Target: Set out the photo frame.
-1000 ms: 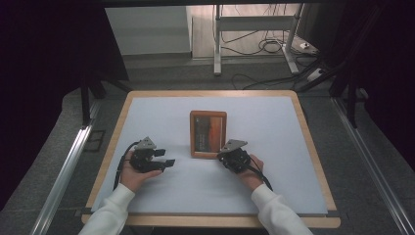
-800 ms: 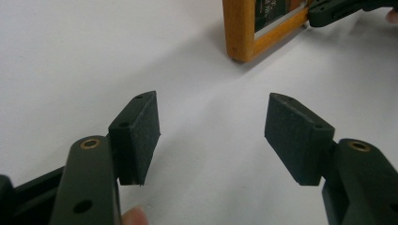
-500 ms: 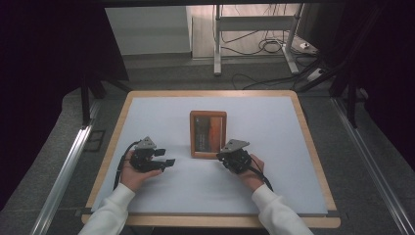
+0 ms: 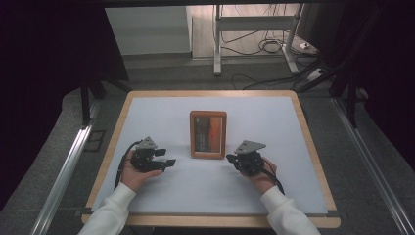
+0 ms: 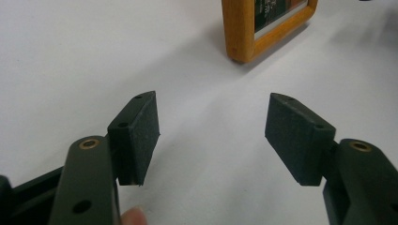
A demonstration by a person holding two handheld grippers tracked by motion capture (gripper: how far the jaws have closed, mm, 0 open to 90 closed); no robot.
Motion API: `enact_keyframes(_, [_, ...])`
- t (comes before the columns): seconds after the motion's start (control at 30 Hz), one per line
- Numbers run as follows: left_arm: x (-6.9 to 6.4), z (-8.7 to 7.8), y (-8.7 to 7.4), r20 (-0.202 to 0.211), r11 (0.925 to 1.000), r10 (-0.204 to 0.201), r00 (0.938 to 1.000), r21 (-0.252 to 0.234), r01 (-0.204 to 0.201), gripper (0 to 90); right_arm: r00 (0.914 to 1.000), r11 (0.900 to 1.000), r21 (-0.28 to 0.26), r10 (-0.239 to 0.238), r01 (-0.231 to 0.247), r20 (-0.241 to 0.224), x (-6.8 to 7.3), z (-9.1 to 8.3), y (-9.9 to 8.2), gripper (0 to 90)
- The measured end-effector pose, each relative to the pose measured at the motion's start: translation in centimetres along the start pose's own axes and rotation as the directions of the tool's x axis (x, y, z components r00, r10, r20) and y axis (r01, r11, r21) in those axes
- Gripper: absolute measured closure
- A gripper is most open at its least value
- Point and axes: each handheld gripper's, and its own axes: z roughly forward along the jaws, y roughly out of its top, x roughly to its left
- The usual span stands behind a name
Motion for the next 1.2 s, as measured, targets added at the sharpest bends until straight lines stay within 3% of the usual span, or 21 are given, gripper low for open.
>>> enact_keyframes(0.1, [0.0,-0.1,0.0,-0.003,1.0,0.0,1.0,-0.001,0.0,34.6,0.9993,0.9994,-0.001,0.036,-0.036,-0.009,-0.4,-1.4,-1.0,89.8])
enact_keyframes(0.17, [-0.1,-0.1,0.0,-0.004,1.0,0.001,1.0,-0.001,-0.001,34.5,0.9975,0.9977,-0.005,0.067,-0.067,-0.021,-0.7,-2.3,-1.7,85.1])
enact_keyframes(0.27, [-0.2,0.0,0.0,-0.005,1.0,-0.003,1.0,-0.002,0.003,34.3,0.9939,0.9942,-0.001,0.107,-0.107,-0.025,-1.0,-3.2,-2.8,59.2])
enact_keyframes(0.33, [-0.3,0.0,0.0,-0.005,1.0,-0.001,1.0,0.002,0.001,33.8,0.9917,0.9917,0.002,0.128,-0.128,-0.01,-1.2,-3.9,-3.6,47.4])
enact_keyframes(0.43, [-0.4,-0.1,0.0,-0.005,1.0,-0.005,1.0,-0.001,0.005,33.1,0.9872,0.9872,-0.002,0.16,-0.16,0.005,-1.4,-5.1,-4.7,38.4])
enact_keyframes(0.73, [-0.9,-0.4,-0.8,-0.018,1.0,-0.009,0.9998,0.002,0.009,32.5,0.9778,0.9802,-0.017,0.198,-0.197,0.068,-2.5,-7.9,-7.7,34.1])
enact_keyframes(0.87, [-1.0,-0.3,-0.8,-0.018,1.0,-0.009,0.9998,0.003,0.009,32.4,0.9756,0.9762,-0.027,0.216,-0.215,0.039,-2.7,-7.9,-7.5,32.1])
enact_keyframes(1.03, [-0.9,-0.2,-0.9,-0.017,0.9999,-0.006,0.9998,0.01,0.006,31.9,0.9794,0.9801,-0.01,0.199,-0.198,0.036,-2.5,-7.5,-7.5,30.3])
enact_keyframes(1.2, [-0.7,-0.1,-0.9,-0.024,0.9999,-0.012,0.9996,0.005,0.012,31.9,0.9754,0.9754,-0.028,0.219,-0.219,0.022,-2.5,-7.6,-7.3,28.9])
